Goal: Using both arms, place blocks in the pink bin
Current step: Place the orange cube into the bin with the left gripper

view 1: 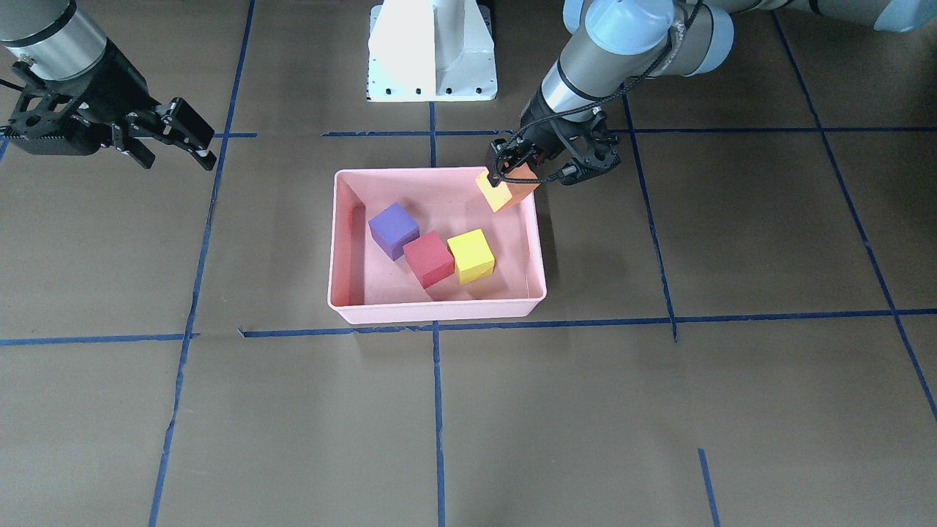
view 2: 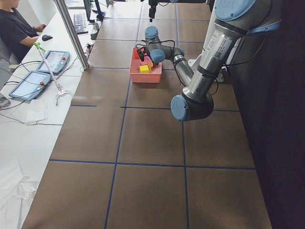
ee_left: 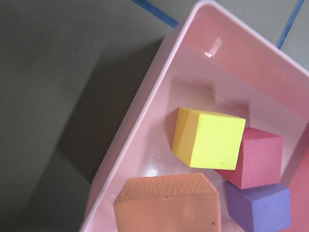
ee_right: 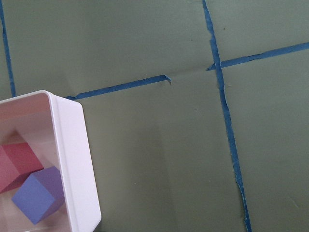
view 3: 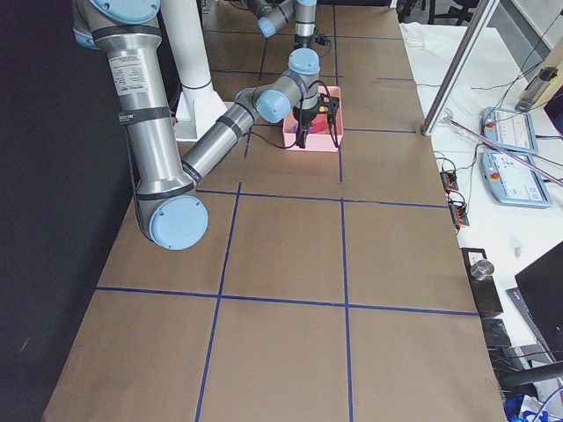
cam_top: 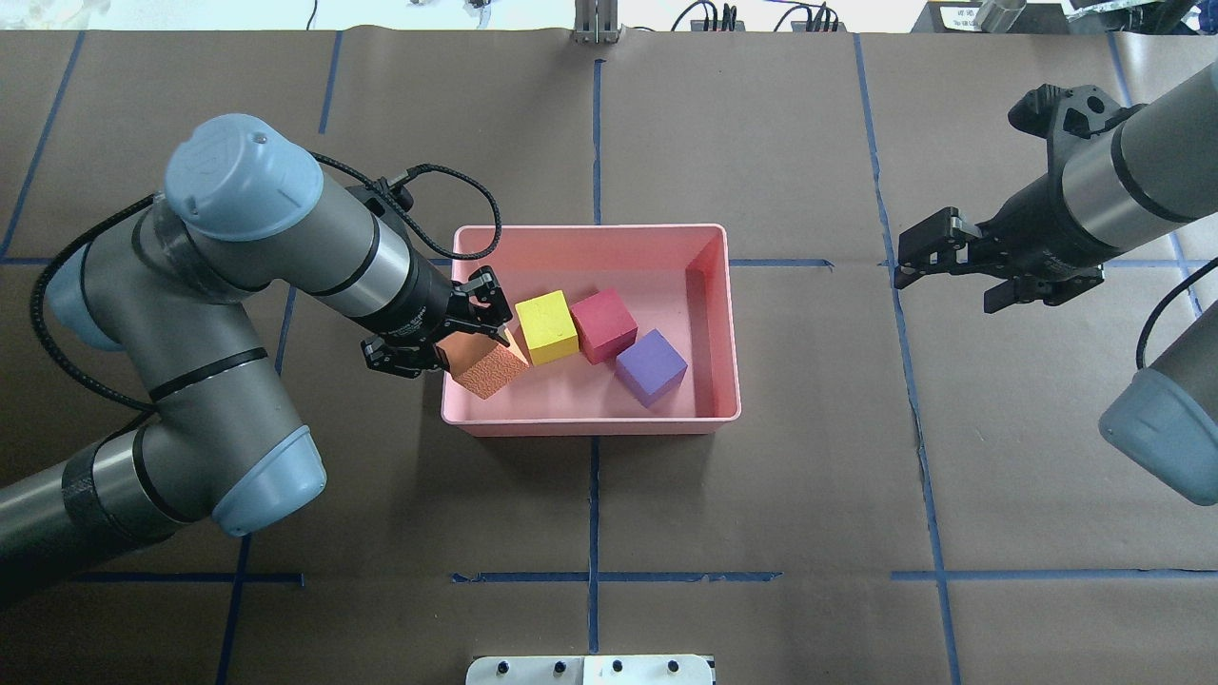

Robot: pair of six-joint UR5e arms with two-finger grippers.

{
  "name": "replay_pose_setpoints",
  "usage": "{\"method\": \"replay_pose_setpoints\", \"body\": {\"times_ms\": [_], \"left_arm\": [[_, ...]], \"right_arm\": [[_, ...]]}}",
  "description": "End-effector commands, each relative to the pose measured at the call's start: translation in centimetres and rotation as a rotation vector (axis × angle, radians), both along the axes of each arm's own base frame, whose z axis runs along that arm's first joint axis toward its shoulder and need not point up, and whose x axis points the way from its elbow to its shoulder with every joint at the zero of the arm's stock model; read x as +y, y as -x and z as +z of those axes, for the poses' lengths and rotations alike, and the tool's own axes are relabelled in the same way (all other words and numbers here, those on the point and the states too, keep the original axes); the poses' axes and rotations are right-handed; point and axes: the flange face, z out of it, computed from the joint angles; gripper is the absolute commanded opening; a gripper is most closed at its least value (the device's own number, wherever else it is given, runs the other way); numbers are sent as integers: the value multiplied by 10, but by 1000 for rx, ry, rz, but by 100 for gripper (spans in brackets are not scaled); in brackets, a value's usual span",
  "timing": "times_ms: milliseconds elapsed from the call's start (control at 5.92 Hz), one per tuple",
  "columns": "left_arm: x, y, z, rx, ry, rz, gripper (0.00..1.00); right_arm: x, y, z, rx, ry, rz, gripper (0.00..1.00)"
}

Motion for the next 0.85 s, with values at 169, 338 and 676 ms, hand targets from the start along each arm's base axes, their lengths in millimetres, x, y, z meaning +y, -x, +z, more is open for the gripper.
{"method": "replay_pose_setpoints", "body": {"times_ms": [169,338,676], "left_arm": [[1,20,-16,41,-38,-28,100],[-5,54,-16,51,-52,-70,100],[8,109,60,-43,-230,17,100]], "right_arm": [[-1,-26,28,38,-43,-24,100],[-4,-54,51,50,-61,-48,100],[-2,-131,119,116,-158,-130,100]]}}
